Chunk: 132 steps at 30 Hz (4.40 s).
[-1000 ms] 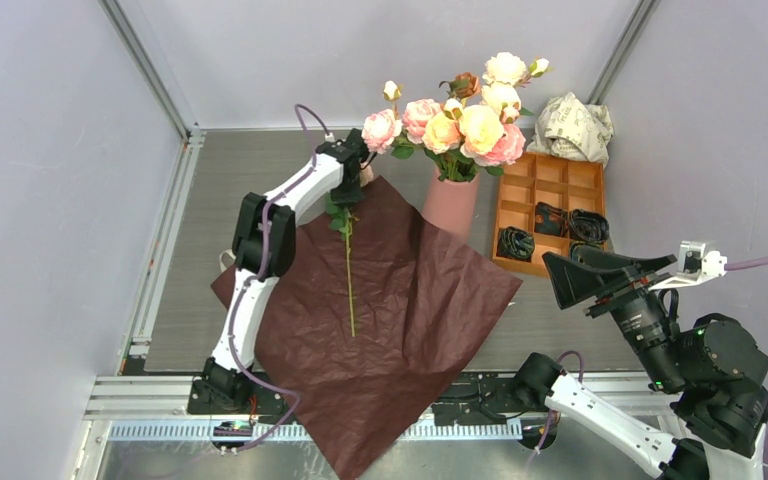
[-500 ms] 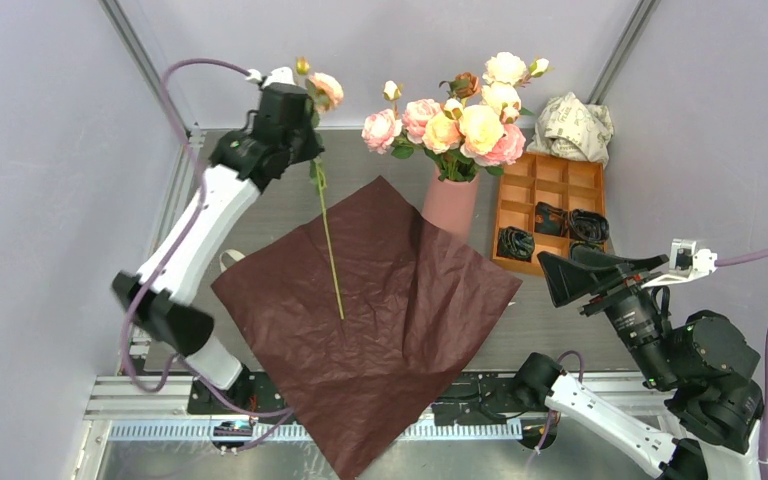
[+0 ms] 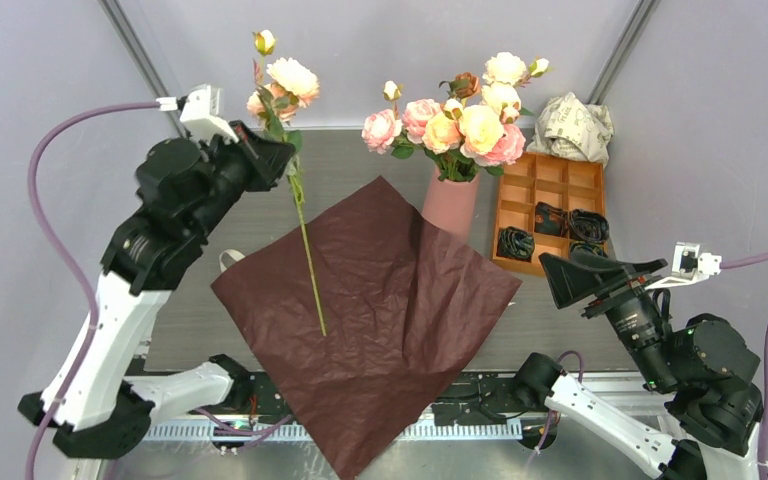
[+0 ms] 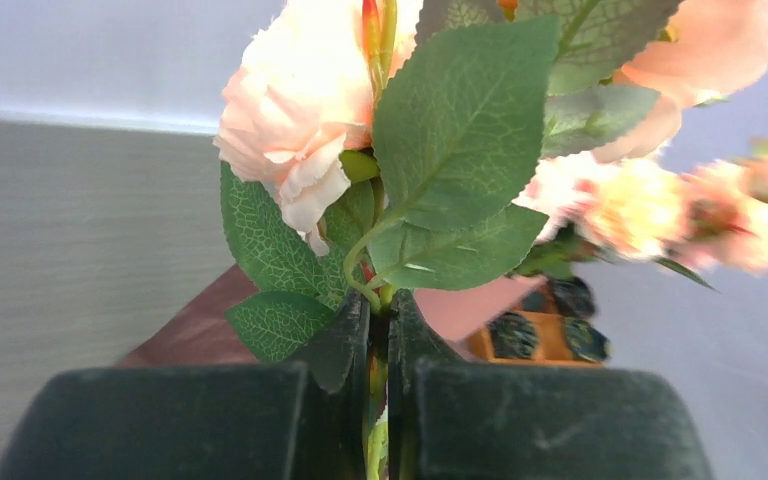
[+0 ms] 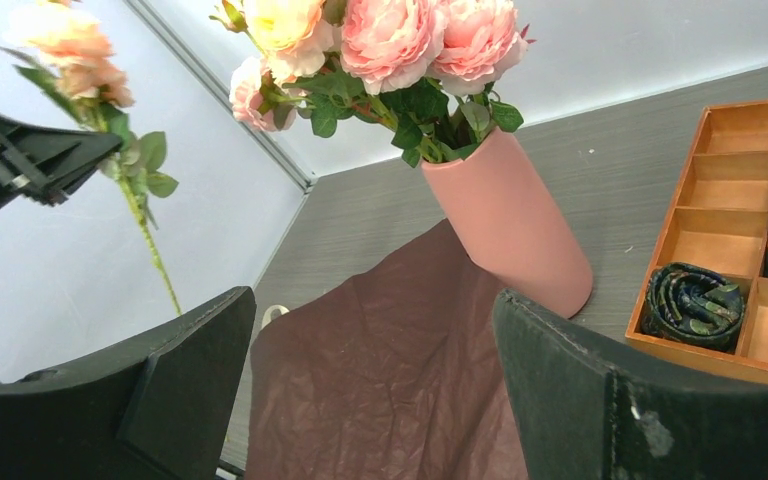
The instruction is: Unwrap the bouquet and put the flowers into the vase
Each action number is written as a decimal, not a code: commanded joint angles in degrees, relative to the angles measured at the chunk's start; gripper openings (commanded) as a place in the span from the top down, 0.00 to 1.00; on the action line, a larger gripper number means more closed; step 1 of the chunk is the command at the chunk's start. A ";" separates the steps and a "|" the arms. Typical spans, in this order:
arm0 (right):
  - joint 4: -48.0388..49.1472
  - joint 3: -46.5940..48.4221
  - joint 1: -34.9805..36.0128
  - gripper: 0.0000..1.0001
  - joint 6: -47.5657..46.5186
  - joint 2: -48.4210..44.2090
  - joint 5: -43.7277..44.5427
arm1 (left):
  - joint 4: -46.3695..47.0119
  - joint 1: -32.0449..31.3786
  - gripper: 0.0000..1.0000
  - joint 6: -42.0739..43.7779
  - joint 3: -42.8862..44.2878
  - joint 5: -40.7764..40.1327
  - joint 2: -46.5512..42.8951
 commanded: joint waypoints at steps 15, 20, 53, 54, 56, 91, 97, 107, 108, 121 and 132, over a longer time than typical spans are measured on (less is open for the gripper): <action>0.45 0.19 0.12 0.06 3.59 -0.39 1.26 | 51.42 -1.47 1.00 -8.33 -10.14 46.94 -6.92; -0.46 0.06 0.17 0.06 3.21 -1.02 2.74 | 52.63 -7.03 1.00 -2.58 -5.13 45.67 0.20; -2.39 -0.82 0.16 0.05 -2.98 -1.98 8.26 | 61.45 -44.77 1.00 66.91 23.08 0.46 40.31; -2.33 -0.86 0.16 0.05 -3.00 -1.95 8.33 | 61.54 -44.91 1.00 68.22 24.01 0.31 41.05; -2.19 -0.96 0.16 0.05 -3.09 -1.93 8.32 | 61.86 -45.08 1.00 70.25 25.54 0.31 42.17; 0.07 -1.04 0.17 0.04 -3.07 -0.16 6.13 | 77.90 -40.74 1.00 50.30 8.77 2.06 28.39; -0.45 -0.52 0.17 0.04 -3.35 -0.26 6.07 | 81.02 -38.96 1.00 48.80 4.90 1.98 28.22; -0.07 -0.82 0.13 0.04 -3.44 0.77 5.83 | 81.19 -38.96 1.00 50.40 7.43 4.32 28.31; -0.09 -0.74 0.10 0.04 -3.44 0.79 5.89 | 81.35 -38.95 1.00 50.87 7.65 4.46 28.50; 0.30 -0.78 0.17 0.04 -3.89 1.75 5.92 | 79.58 -38.97 1.00 55.34 11.82 6.58 30.15; 0.35 -0.52 0.18 0.04 -4.49 2.84 6.18 | 82.83 -38.96 1.00 55.73 7.05 4.57 30.37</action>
